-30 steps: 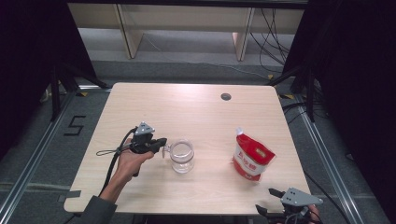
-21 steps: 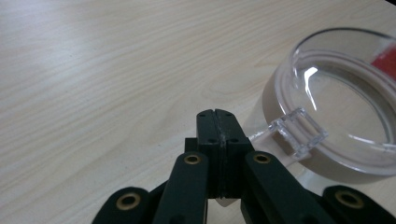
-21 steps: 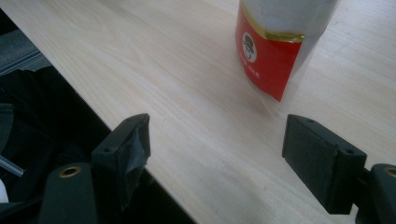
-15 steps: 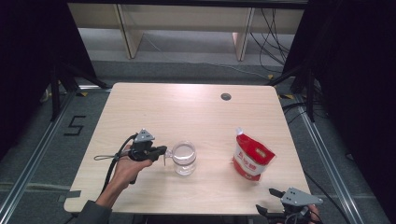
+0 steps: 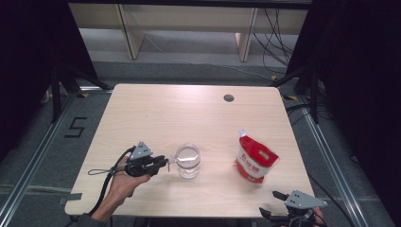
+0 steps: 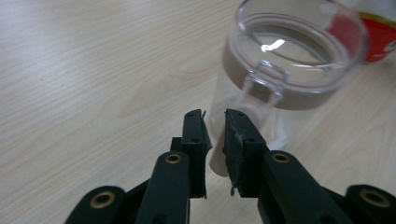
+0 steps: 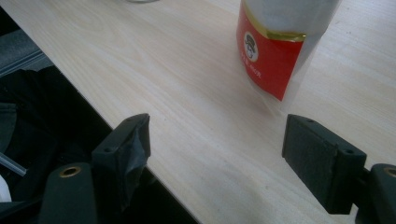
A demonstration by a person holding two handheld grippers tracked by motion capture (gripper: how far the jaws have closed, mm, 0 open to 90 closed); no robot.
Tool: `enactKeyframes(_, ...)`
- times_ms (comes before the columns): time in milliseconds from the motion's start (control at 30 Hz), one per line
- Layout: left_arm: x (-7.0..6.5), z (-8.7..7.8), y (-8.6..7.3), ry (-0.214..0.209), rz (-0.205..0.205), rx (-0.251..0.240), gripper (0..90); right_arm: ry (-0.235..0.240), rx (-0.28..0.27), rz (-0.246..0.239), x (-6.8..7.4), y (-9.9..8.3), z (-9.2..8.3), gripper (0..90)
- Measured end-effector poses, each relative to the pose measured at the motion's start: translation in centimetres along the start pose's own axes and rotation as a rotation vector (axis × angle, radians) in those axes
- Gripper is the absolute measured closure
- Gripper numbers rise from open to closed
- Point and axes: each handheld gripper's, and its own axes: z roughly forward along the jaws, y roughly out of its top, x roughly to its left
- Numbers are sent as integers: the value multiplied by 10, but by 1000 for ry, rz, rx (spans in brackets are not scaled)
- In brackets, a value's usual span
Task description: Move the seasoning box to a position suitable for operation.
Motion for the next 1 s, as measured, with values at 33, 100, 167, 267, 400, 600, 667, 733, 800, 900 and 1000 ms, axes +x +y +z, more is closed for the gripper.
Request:
enactKeyframes(33, -1, -3, -3, -7, 30, 3, 713, -14, 1, -12, 0, 0, 0, 243)
enactKeyframes(100, -4, -3, -6, 2, 50, -1, 663, -13, 4, -23, 0, 1, 0, 243)
enactKeyframes(167, -4, -3, -7, -19, 80, 3, 612, -12, 3, -23, 1, 0, 0, 245)
enactKeyframes(267, -5, -1, -7, -30, 92, 4, 536, -15, 2, -24, 1, 0, 0, 245)
enactKeyframes(400, -4, 4, -7, -19, 89, -3, 501, -8, 6, -24, 1, 0, 1, 246)
enactKeyframes(600, -5, 19, -8, -15, 100, -11, 528, -3, 8, -31, 3, 1, 1, 246)
enactKeyframes(667, -4, 23, -9, -20, 110, -10, 554, 6, 12, -25, 3, 0, 1, 246)
enactKeyframes(733, -4, 25, -10, -20, 113, -13, 606, -3, 9, -35, 3, 0, 1, 247)
enactKeyframes(800, -3, 27, -11, -38, 133, -18, 677, 13, 20, -18, 4, 1, 1, 246)
enactKeyframes(900, -2, 25, -10, -32, 181, 1, 733, 5, 18, -8, 6, 1, 2, 247)
enactKeyframes(1000, -4, 25, -11, -44, 173, -3, 734, 10, 21, -9, 7, 1, 2, 249)
